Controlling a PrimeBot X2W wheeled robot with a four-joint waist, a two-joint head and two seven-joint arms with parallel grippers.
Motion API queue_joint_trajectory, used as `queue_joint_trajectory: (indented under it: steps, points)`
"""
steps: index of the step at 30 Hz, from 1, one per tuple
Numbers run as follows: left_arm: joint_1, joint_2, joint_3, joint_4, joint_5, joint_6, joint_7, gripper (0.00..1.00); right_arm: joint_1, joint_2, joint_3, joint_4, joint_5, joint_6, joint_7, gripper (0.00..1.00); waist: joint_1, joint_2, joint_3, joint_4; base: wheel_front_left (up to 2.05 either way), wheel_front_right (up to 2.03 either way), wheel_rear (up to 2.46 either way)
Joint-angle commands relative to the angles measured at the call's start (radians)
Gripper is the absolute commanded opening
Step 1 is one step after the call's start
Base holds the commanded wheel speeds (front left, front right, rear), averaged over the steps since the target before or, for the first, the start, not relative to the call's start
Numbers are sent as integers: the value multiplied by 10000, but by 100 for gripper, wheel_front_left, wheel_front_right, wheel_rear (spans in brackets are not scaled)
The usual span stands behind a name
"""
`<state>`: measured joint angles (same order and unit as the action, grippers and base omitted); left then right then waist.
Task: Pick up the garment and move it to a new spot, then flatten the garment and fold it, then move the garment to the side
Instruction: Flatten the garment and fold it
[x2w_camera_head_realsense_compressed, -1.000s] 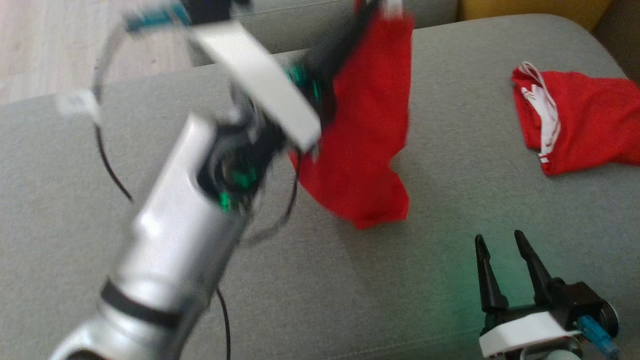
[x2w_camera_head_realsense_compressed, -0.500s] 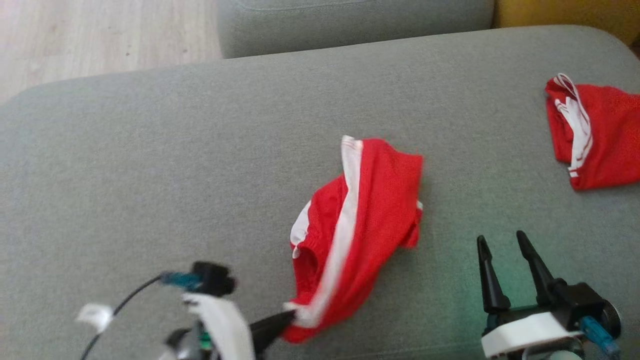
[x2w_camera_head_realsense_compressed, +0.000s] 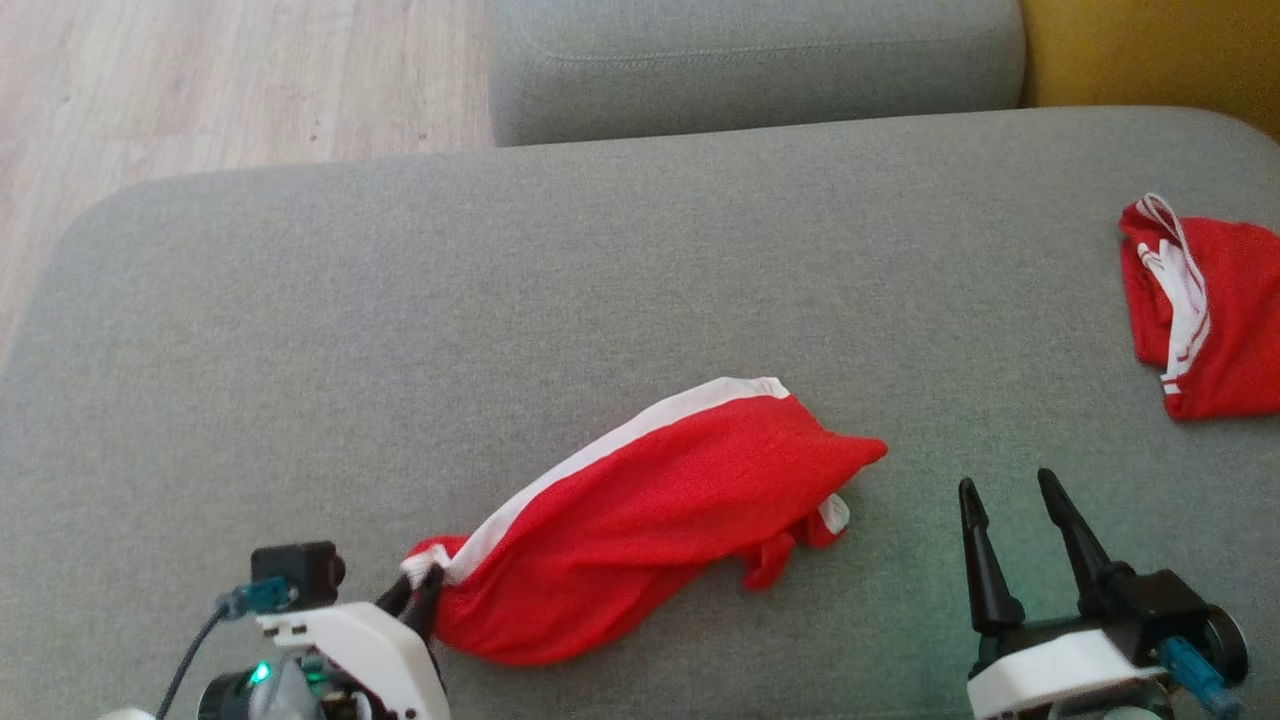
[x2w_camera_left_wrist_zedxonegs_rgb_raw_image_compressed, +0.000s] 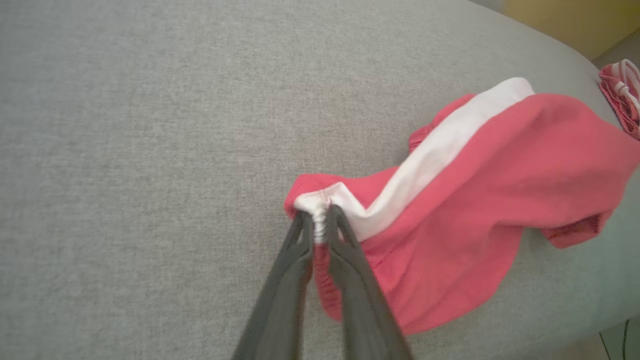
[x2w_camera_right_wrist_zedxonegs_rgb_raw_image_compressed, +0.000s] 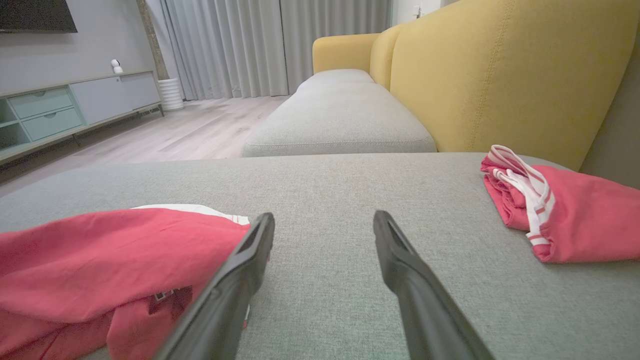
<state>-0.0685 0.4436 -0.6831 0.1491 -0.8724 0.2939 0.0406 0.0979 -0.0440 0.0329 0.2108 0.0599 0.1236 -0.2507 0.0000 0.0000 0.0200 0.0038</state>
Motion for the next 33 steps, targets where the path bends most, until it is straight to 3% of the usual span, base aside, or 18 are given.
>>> queue_joint_trajectory:
  steps: [1, 6, 9, 13, 18, 24, 25, 26, 28, 29, 33]
  points:
    - [-237, 181, 436, -241, 33, 176, -157, 100, -42, -62, 268, -248, -90, 71, -111, 100, 0, 0, -57, 11, 0, 0, 0]
    - [-357, 503, 677, -1027, 224, 668, -119, 100, 33, -62, 215, -264, -159, 71, -111, 100, 0, 0, -117, -51, 0, 0, 0]
    - [-731, 456, 678, -1955, 280, 666, -11, 100, 48, -62, 184, -325, -184, 71, -111, 100, 0, 0, 0, -100, 0, 0, 0]
    - [-1742, -179, 54, -1886, 374, 237, 539, 100, -77, -62, 275, -366, -227, 71, -111, 100, 0, 0, 355, -201, 0, 0, 0]
    - [-3372, -1006, -805, 99, 945, -444, 988, 100, -396, -62, 502, -367, -257, 71, -111, 100, 0, 0, 863, -509, 0, 0, 0]
    - [-4182, -1509, -1213, 1741, 967, -1162, 1249, 100, -476, -62, 412, -328, -259, 71, -111, 100, 0, 0, 1160, -748, 0, 0, 0]
    - [-4264, -1552, -1292, 2018, 936, -1324, 1340, 97, -474, -62, 401, -322, -255, 71, -111, 100, 0, 0, 1193, -781, 0, 0, 0]
    - [-4338, -1580, -1343, 2278, 924, -1434, 1393, 56, -473, -62, 394, -319, -249, 71, -111, 100, 0, 0, 1216, -804, 0, 0, 0]
    - [-4491, -1622, -1364, 2750, 968, -1499, 1346, 11, -491, -62, 391, -306, -242, 71, -111, 100, 0, 0, 1245, -842, 0, 0, 0]
    - [-4551, -1645, -1383, 2951, 980, -1553, 1324, 0, -505, -62, 389, -296, -235, 71, -111, 100, 0, 0, 1251, -858, 0, 0, 0]
    - [-4770, -1743, -1350, 3375, 1035, -1709, 983, 0, -554, -62, 414, -284, -204, 71, -111, 100, 0, 0, 1215, -918, 0, 0, 0]
